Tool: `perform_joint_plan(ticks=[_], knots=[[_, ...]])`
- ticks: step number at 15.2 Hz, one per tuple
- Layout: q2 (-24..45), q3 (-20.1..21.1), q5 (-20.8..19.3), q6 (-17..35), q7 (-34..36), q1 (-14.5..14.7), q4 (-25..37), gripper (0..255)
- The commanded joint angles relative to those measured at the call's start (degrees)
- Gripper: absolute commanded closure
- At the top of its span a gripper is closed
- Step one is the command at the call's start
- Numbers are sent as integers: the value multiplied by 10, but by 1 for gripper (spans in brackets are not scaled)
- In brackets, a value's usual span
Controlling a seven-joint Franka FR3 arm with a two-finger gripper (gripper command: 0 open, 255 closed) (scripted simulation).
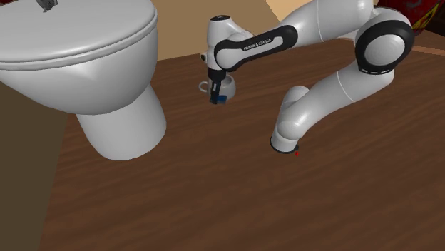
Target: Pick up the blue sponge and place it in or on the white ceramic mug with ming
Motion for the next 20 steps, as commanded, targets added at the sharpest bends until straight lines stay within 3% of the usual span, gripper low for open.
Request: perform_joint_plan(ticks=[1,9,20], knots=[[-7,0,0,-20,0,-1,13,255],[-22,4,0,-83,4,0,61,255],[150,-115,-28,-66,-138,-34,213,255]])
